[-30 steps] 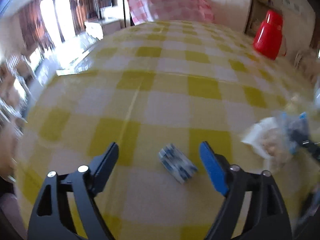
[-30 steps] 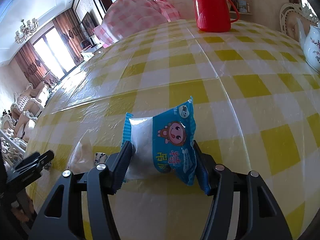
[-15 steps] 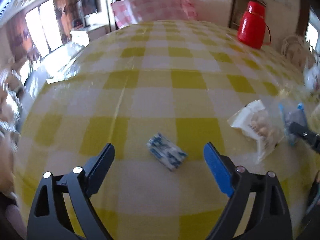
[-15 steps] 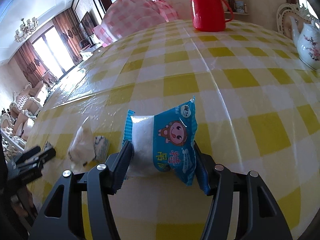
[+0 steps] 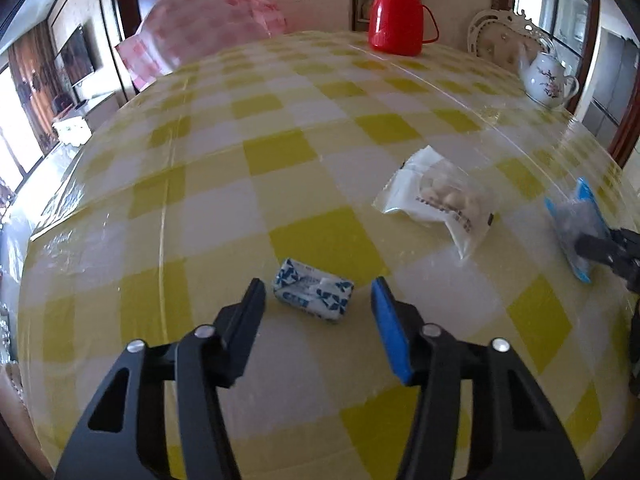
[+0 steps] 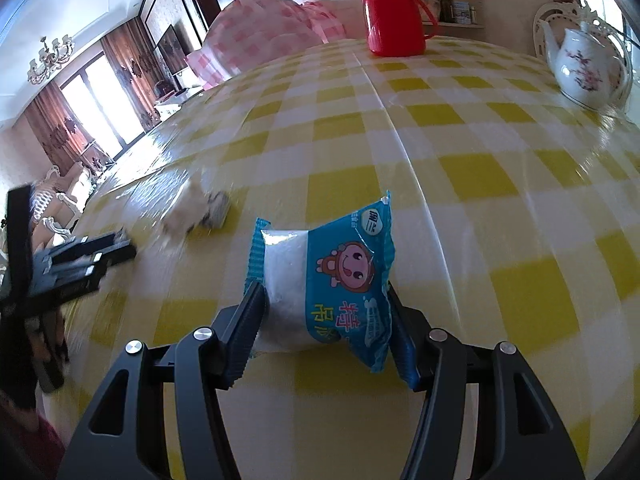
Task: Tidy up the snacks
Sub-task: 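Carry the blue packet and small box over the purple box with both tools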
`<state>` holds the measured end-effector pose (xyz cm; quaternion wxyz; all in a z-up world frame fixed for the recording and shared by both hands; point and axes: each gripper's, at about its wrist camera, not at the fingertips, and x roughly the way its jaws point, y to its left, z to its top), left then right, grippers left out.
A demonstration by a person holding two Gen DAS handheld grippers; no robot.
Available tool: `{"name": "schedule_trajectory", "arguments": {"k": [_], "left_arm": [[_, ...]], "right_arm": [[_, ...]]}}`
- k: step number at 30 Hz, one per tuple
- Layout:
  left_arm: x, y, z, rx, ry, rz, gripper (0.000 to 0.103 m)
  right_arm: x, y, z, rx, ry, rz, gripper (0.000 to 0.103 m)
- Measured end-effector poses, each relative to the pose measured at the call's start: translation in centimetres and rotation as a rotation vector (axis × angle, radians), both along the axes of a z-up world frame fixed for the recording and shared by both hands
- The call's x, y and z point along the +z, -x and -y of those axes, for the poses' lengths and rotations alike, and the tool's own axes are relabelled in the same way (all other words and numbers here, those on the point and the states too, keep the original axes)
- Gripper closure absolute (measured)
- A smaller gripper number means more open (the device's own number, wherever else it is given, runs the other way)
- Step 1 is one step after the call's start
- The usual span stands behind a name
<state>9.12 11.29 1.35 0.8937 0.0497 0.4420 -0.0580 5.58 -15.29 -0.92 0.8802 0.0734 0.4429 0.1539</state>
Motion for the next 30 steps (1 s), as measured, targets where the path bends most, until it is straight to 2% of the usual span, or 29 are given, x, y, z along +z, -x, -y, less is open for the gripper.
{"name": "schedule_trajectory", "arguments": {"k": [2, 3, 9, 11, 12, 13, 14, 15, 17, 18, 20, 24, 29, 30], "left_arm": [[0.0, 0.0, 0.1, -0.018, 0.001, 0.001, 0.056], [0.1, 0.1, 0.4, -0.032, 0.005, 0.000, 0.065], [0.2, 1.5, 2.9, -0.059, -0.020, -0.024, 0.065], [0.3, 1.8, 3.4, -0.066, -0.048, -0.019, 0.054], [0.2, 1.8, 3.7, -0.074, -0.069, -0.012, 0.035], [0.1, 1.8, 4.0, -0.081, -0.098, 0.000, 0.031], [0.1, 1.7, 4.1, -0.081, -0.090, 0.002, 0.031], [0.1, 1.7, 4.1, -0.087, -0.067, -0.001, 0.035], [0.1, 1.9, 4.3, -0.114, -0.025, -0.005, 0.059], [0.2, 2.1, 4.6, -0.126, -0.024, -0.006, 0.066], [0.2, 2.6, 5.3, -0.130, -0.061, -0.002, 0.066], [0.6, 4.2, 6.1, -0.123, -0.065, 0.033, 0.066], [1.6, 6.7, 6.5, -0.075, -0.014, 0.110, 0.066], [1.7, 7.0, 6.7, -0.071, -0.016, 0.119, 0.066]], "right_arm": [[0.1, 1.4, 0.2, 0.003, 0.001, 0.002, 0.046], [0.2, 2.1, 0.4, 0.004, 0.002, 0.002, 0.046], [0.3, 4.3, 1.4, -0.011, -0.014, 0.009, 0.046], [0.4, 4.7, 1.7, -0.017, -0.018, 0.011, 0.046], [0.4, 4.8, 1.8, -0.018, -0.020, 0.012, 0.046], [0.5, 5.1, 1.9, -0.020, -0.022, 0.012, 0.046], [0.5, 5.3, 1.9, -0.021, -0.023, 0.013, 0.046], [0.5, 5.5, 1.9, -0.020, -0.023, 0.013, 0.046], [0.5, 5.6, 2.0, -0.019, -0.022, 0.015, 0.048], [0.6, 5.7, 1.9, -0.021, -0.019, 0.019, 0.049], [0.8, 5.7, 1.9, -0.020, -0.011, 0.029, 0.051], [1.1, 6.0, 1.8, -0.018, -0.002, 0.048, 0.054], [2.0, 6.5, 1.7, -0.013, 0.000, 0.097, 0.067], [2.1, 6.6, 1.7, -0.009, 0.007, 0.102, 0.067]]}}
